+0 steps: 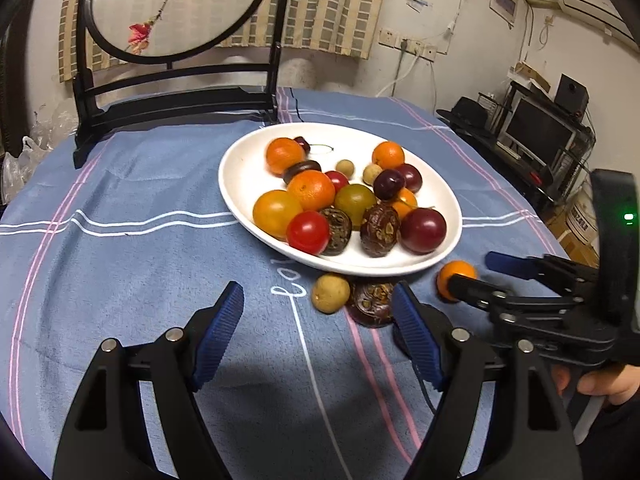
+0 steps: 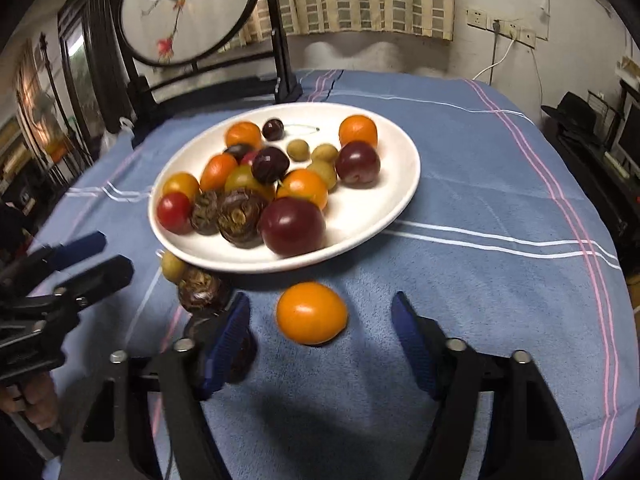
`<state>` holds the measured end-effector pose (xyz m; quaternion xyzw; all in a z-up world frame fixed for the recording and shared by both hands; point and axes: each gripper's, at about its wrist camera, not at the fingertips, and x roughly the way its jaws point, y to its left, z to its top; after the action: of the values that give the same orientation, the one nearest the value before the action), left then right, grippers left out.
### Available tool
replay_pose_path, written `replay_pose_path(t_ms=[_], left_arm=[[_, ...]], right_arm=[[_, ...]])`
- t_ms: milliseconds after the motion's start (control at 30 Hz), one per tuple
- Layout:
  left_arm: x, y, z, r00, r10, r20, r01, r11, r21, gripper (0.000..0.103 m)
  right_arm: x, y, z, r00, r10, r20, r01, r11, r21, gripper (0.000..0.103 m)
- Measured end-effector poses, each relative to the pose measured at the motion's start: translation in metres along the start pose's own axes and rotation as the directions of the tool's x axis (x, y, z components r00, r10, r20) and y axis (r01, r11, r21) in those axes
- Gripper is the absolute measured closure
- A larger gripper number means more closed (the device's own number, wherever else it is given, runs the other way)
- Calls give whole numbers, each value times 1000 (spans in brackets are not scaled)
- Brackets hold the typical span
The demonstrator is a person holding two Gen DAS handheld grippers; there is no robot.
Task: Organize fruits
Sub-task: 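Grasp a yellow kumquat with the right gripper while the left grasps a tan fruit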
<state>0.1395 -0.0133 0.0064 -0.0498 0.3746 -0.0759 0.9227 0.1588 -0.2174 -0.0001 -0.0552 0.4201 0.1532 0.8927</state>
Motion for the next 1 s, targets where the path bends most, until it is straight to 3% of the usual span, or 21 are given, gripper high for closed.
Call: replay_pose_path(t_ms=[67,167,367,533,667,867,1000], left_arm=[[3,0,-2,1000,-3,-15,3,1000,3,29],[7,-2,-3,999,0,-39,1,1000,25,29],[12,-11,-13,993,78,-89,-61,982,181,29],[23,-5,-15,987,79,-141,-53,983,178,49],[36,-9,-14,973,172,-156,-132,962,240,53],[44,-13,-5,976,127,-178,-79,964,254,56],[49,-14,1,976,87,-201,-39,972,232,64]], right_arm=[[9,2,-1,999,-3,-36,3,1000,12,62],[9,7,-4,999,-32,-33,32,999,3,63],[-1,-5,-1,1000,2,-13,-2,999,53,63],[-4,-3,-2,999,31,-12,-31,998,47,63],[-8,-2,-1,999,46,-7,-46,998,39,63],[-12,-4,1,999,52,0,-52,998,42,63],[-15,-1,1,998,70,5,-70,997,33,63]])
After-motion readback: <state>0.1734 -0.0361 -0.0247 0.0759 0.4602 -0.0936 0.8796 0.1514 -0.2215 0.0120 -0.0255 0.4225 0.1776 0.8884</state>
